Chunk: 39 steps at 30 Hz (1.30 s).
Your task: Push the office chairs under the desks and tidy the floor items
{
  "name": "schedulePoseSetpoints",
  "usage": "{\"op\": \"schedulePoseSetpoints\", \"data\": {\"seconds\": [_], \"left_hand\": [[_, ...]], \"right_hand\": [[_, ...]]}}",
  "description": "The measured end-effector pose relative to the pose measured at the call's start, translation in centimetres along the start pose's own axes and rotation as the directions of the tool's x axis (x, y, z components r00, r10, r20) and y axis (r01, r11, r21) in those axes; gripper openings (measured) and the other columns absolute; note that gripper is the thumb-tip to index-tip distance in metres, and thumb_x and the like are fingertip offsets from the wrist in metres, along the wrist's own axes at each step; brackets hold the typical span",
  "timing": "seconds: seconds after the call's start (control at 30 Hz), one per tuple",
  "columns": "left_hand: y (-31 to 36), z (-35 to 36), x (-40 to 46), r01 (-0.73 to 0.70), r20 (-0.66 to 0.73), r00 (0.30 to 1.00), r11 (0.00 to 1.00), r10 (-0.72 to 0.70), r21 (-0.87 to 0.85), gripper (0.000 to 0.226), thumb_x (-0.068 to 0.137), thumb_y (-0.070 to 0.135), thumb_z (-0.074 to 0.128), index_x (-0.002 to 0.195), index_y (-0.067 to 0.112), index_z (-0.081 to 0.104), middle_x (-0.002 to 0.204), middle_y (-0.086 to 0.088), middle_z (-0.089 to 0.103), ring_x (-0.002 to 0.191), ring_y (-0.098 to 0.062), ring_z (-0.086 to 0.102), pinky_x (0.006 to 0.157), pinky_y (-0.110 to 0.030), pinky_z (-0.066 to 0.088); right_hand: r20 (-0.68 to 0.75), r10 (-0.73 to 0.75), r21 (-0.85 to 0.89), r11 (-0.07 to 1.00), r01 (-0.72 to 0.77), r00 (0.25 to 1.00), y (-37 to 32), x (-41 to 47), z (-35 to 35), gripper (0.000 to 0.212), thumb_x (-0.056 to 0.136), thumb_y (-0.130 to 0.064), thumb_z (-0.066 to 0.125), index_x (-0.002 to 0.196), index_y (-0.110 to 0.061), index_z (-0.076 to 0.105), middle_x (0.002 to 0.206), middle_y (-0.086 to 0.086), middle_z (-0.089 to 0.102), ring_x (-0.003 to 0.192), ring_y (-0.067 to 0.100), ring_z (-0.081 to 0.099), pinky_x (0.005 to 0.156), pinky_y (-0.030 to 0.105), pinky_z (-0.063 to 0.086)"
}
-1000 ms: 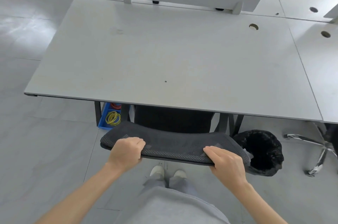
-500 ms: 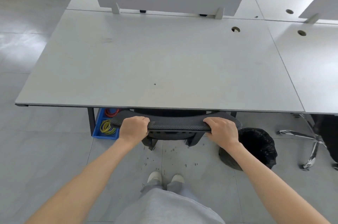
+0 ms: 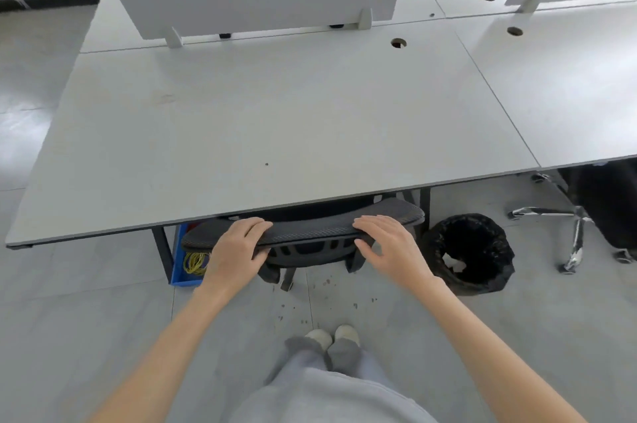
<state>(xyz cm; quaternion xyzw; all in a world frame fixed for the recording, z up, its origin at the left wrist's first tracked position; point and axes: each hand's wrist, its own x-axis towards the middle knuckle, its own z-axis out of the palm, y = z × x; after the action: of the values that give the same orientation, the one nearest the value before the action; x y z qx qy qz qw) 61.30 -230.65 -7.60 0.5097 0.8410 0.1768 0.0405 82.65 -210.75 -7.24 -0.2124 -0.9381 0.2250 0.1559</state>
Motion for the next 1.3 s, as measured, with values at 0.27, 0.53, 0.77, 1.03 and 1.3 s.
{"op": "schedulePoseSetpoints", "data": {"seconds": [0.27, 0.53, 0.77, 1.03, 1.3], "left_hand": [[7.7, 1.5, -3.3, 0.227, 0.217, 0.972, 0.641, -0.096, -0.734, 0.026, 0.089, 0.016, 0.053, 0.114, 0.017, 0.061, 0.112, 0.01, 0.065, 0.104, 0.001, 0.059, 0.086, -0.009, 0.044], [9.9, 6.8, -3.9, 0.446, 0.693, 0.692, 0.635, 0.203, -0.631, 0.027, 0.092, 0.003, 0.047, 0.103, 0.022, 0.062, 0.091, 0.017, 0.072, 0.091, -0.007, 0.066, 0.079, -0.014, 0.05], [24.3, 10.8, -0.7, 0.213, 0.709, 0.414, 0.697, 0.571, -0.685, 0.023, 0.093, 0.004, 0.046, 0.11, 0.01, 0.06, 0.098, 0.0, 0.069, 0.087, -0.002, 0.066, 0.078, -0.013, 0.049], [42.0, 17.7, -1.4, 0.106, 0.682, 0.283, 0.685, 0.674, -0.721, 0.024, 0.094, 0.006, 0.046, 0.108, 0.017, 0.062, 0.088, 0.011, 0.073, 0.086, -0.008, 0.067, 0.076, -0.017, 0.051], [54.3, 21.5, -2.6, 0.159, 0.725, 0.427, 0.745, 0.54, -0.648, 0.026, 0.094, 0.005, 0.044, 0.11, 0.016, 0.061, 0.095, -0.004, 0.071, 0.082, -0.006, 0.067, 0.073, -0.013, 0.051]], "right_hand": [[-0.105, 0.765, 0.652, 0.535, -0.537, 0.635, -4.8, -9.9, -0.1, 0.029, 0.089, -0.017, 0.053, 0.117, -0.018, 0.061, 0.121, -0.008, 0.06, 0.112, -0.009, 0.052, 0.097, 0.009, 0.039], [0.036, 0.997, 0.825, 0.009, -0.565, 0.069, -9.4, -22.3, 3.2, 0.029, 0.091, -0.003, 0.051, 0.119, -0.007, 0.059, 0.116, -0.001, 0.062, 0.094, -0.019, 0.055, 0.081, -0.002, 0.039], [-0.006, 0.925, 0.91, -0.152, -0.386, -0.379, -12.6, -30.8, 3.8, 0.028, 0.091, -0.002, 0.051, 0.116, -0.006, 0.062, 0.112, 0.001, 0.065, 0.101, -0.003, 0.06, 0.079, -0.002, 0.041], [0.023, 0.817, 0.964, -0.171, -0.205, -0.576, -4.7, -39.9, -1.2, 0.025, 0.091, -0.005, 0.052, 0.113, -0.011, 0.062, 0.109, 0.002, 0.066, 0.109, 0.017, 0.06, 0.1, 0.034, 0.044], [-0.143, 0.879, 0.953, -0.002, -0.303, -0.454, 13.3, -49.3, -17.5, 0.026, 0.091, -0.005, 0.051, 0.114, -0.009, 0.061, 0.107, -0.002, 0.065, 0.101, 0.009, 0.06, 0.083, 0.003, 0.043]]}}
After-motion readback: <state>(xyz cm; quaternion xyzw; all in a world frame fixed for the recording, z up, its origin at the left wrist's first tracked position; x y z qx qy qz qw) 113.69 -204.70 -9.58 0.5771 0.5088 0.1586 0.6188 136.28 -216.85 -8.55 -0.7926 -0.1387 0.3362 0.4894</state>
